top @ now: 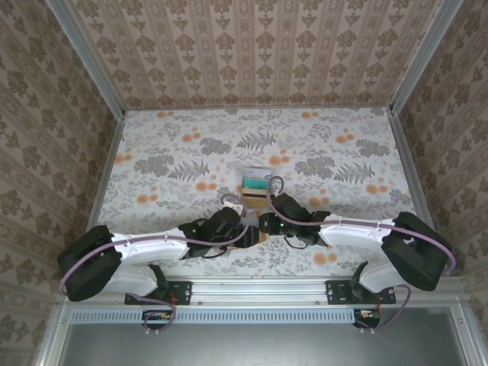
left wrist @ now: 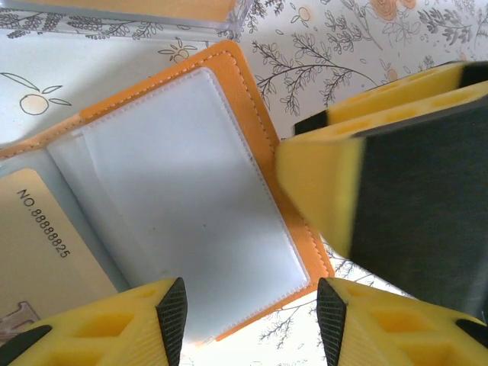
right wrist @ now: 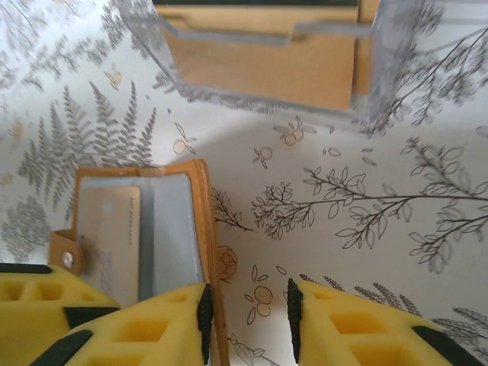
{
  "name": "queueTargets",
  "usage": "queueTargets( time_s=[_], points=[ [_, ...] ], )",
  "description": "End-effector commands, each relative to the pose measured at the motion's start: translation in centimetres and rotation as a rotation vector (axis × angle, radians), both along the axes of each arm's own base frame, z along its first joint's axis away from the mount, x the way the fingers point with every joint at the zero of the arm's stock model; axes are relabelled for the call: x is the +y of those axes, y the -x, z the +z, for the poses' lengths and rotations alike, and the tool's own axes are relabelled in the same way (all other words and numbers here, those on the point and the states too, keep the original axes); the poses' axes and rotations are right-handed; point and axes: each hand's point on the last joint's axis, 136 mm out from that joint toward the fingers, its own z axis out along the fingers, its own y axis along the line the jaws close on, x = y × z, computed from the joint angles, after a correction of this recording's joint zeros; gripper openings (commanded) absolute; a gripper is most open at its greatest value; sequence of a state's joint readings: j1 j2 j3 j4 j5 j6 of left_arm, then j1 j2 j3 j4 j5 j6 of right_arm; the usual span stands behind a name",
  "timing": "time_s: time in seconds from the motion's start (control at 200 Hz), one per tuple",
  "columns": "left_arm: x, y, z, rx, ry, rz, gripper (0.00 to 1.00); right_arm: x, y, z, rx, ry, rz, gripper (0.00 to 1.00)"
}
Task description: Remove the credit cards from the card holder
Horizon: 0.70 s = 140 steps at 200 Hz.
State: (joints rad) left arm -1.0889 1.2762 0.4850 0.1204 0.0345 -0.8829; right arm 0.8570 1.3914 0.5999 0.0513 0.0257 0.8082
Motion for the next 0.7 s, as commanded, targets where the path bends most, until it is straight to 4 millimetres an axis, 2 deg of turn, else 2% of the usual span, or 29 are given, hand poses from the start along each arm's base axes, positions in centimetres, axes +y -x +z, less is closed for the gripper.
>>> queueTargets(
  time_s=[0.0,0.265,0.33,0.44,0.595,0.62,0.695],
  points=[
    [-0.1,0.0,1.0,-0.017,0.020,0.002,0.50,-1.6,-0.5,1.2,-0.043,0.014,-0.056,0.36],
    [3.8,-0.4,1.3,-0.050,-0.022,0.077,0.45,0.1,-0.5,4.2,-0.077,-0.045,0.023,0.33],
    [5.1,-0.4,1.0,-0.049,-0.043,0.105,0.41,1.0,-0.4,5.1,-0.087,-0.066,0.053,0.30],
    [7.3,-0.5,0.0,-0.031,-0.081,0.160,0.26,2.7,-0.1,6.2,-0.090,-0.085,0.103,0.26],
    [8.6,-0.3,-1.4,-0.006,-0.084,0.200,0.11,5.5,0.6,6.4,-0.064,-0.099,0.187,0.24],
    [8.7,-0.3,-1.6,-0.005,-0.086,0.201,0.10,5.8,0.7,5.3,-0.039,-0.081,0.196,0.24],
    [8.7,-0.4,-2.0,-0.001,-0.092,0.200,0.07,6.9,1.0,4.6,-0.004,-0.078,0.222,0.23]
  ],
)
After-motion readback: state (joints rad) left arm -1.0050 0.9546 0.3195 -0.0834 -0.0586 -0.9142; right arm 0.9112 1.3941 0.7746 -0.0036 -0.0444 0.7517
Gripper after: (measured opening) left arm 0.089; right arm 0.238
